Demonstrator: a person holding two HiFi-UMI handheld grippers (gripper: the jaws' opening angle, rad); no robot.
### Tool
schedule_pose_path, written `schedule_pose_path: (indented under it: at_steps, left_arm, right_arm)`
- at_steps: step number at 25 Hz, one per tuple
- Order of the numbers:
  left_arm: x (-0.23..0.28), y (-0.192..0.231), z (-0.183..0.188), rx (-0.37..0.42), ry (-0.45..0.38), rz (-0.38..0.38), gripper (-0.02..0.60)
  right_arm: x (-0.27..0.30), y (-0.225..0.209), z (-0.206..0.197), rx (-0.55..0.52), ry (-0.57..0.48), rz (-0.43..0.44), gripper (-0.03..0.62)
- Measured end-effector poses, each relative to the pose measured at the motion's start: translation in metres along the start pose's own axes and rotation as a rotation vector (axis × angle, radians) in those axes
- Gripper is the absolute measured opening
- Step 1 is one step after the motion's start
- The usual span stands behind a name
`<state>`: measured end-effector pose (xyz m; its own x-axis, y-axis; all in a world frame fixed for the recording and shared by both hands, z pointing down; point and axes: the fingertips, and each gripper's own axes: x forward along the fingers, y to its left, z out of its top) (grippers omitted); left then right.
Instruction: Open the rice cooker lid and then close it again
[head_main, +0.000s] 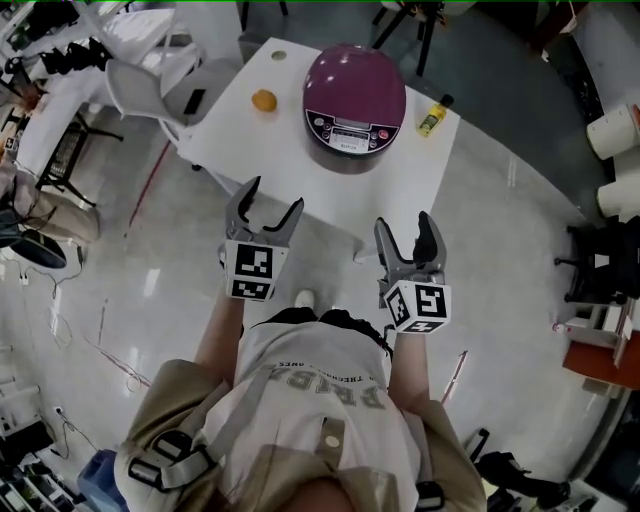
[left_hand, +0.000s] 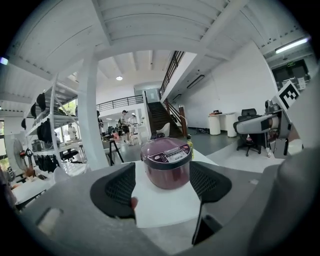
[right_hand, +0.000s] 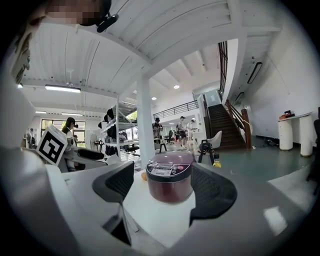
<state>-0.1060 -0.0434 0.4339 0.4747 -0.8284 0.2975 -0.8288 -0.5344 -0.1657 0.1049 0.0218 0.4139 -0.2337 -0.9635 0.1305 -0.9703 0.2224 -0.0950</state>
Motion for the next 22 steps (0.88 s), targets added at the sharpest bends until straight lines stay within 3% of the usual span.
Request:
schedule_pose_path:
  at_steps: [10,22]
  left_arm:
    - [0.049,-0.008,-0.009,0.031,0.027,-0.085,0.351]
    - [0.120,-0.010,0.007,0.096,0.052,-0.106,0.351]
  right_arm:
    - [0.039,-0.017,-0.020,0.018,0.070,-0.004,0.339]
    - [0.110,-0.048,-0.011,-0.020,0.094,0.095,0.339]
